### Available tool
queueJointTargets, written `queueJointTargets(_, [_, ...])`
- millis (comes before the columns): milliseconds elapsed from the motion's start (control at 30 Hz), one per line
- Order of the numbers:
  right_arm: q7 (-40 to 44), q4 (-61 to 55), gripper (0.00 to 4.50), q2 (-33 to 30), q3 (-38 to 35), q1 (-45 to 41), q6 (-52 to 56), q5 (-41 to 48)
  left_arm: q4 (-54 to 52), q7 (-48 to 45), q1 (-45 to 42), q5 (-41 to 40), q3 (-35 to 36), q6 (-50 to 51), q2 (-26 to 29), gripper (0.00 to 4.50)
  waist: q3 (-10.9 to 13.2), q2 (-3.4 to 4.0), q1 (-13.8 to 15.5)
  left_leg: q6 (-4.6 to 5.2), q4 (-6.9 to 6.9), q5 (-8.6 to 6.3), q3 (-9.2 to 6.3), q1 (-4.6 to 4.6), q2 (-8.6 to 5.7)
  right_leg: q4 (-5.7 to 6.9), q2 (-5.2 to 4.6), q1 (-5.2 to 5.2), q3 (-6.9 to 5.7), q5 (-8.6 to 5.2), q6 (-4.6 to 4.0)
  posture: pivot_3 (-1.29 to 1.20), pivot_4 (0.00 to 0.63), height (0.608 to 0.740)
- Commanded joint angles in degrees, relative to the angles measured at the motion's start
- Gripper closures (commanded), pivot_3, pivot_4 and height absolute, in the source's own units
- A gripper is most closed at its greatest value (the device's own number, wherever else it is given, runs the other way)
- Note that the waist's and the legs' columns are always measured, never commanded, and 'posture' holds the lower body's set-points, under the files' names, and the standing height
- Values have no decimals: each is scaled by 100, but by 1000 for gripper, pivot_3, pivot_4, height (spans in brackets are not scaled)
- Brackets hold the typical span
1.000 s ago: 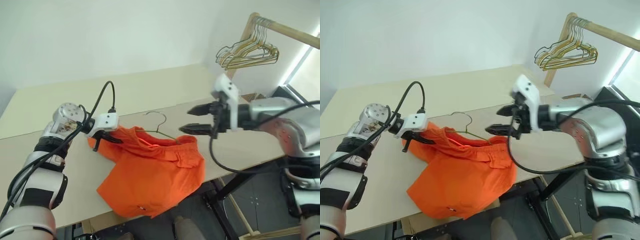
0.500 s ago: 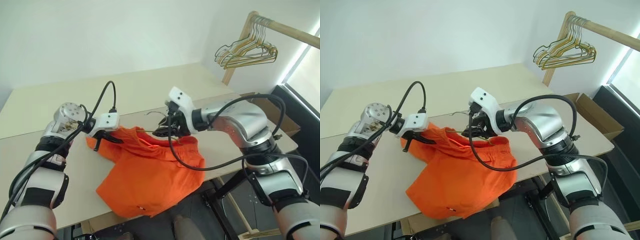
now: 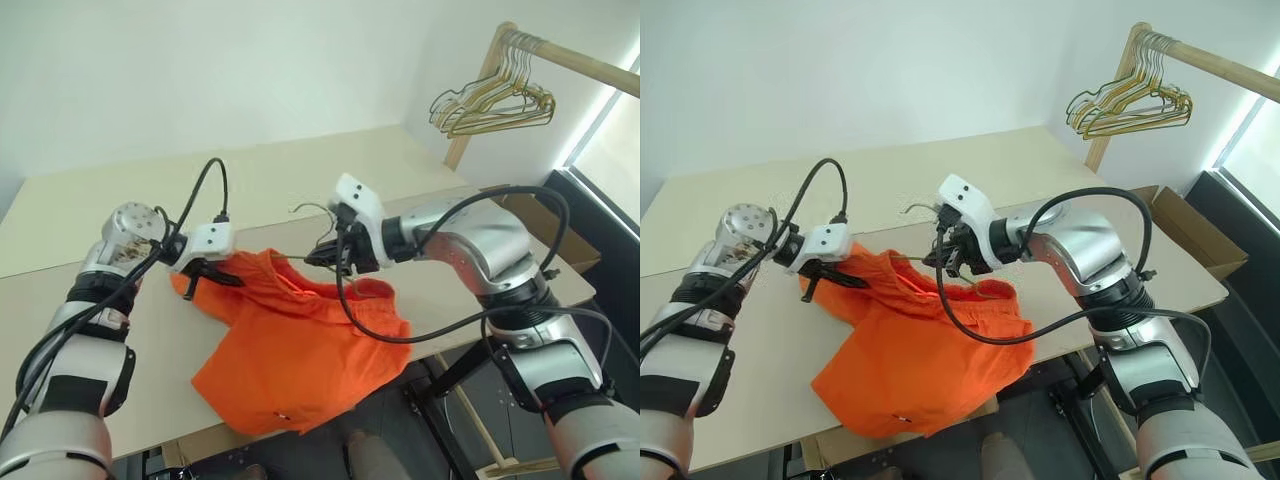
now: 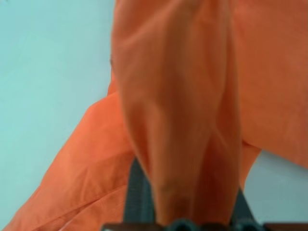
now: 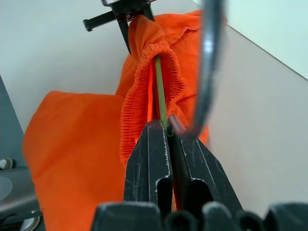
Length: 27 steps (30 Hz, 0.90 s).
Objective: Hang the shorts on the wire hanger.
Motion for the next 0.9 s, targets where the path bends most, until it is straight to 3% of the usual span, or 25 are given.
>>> queueJointTargets(33, [234, -13, 4500, -99, -216, -122, -323, 7, -303, -143, -150, -438, 116, 166, 182, 2808, 0, 0, 7, 0, 0, 0, 0, 0, 1, 0, 0, 0, 0, 0, 0, -252, 0, 740])
queueJointTargets(200, [508, 37, 4500, -279, -229, -135, -524, -23, -146, -143, -347, -652, 82, 322, 412, 1104, 0, 0, 11, 0, 0, 0, -1, 2, 0, 1, 0, 1, 0, 0, 0, -245, 0, 740])
queueJointTargets(333, [680, 44, 4500, -407, -246, -148, -654, -49, 190, 15, -409, -530, -13, 118, 581, 51, 0, 0, 10, 0, 0, 0, -1, 2, -1, 0, 1, 0, 0, 0, 0, -245, 0, 740])
queueJointTargets(367, [712, 39, 4500, -433, -249, -147, -680, -61, 324, 123, -402, -358, 1, -59, 560, 17, -1, 1, 11, 0, -1, 0, 0, 2, -1, 0, 1, 0, 0, 0, 0, -246, 0, 740])
queueJointTargets(600, [799, -34, 4500, -498, -300, -163, -676, -72, 999, 665, -298, 334, -87, -1081, 292, 17, -1, 1, 27, 0, 0, 0, 0, 3, -1, 0, 0, 2, -1, 0, 0, -259, 0, 740])
queueJointTargets(767, [861, -65, 4500, -599, -320, -175, -658, -82, 1394, 938, -502, 445, 49, -1247, 34, 1203, -1, 1, 19, 1, 2, 0, 0, -3, -2, -1, -2, 0, -3, 0, 0, -270, 0, 740])
queueJointTargets(900, [890, -81, 4500, -666, -308, -156, -656, -104, 1516, 885, -592, 444, 112, -1329, 44, 2536, -1, 1, 3, 1, 2, 0, 0, -4, -2, 0, -1, -3, -3, 0, 0, -269, 0, 740])
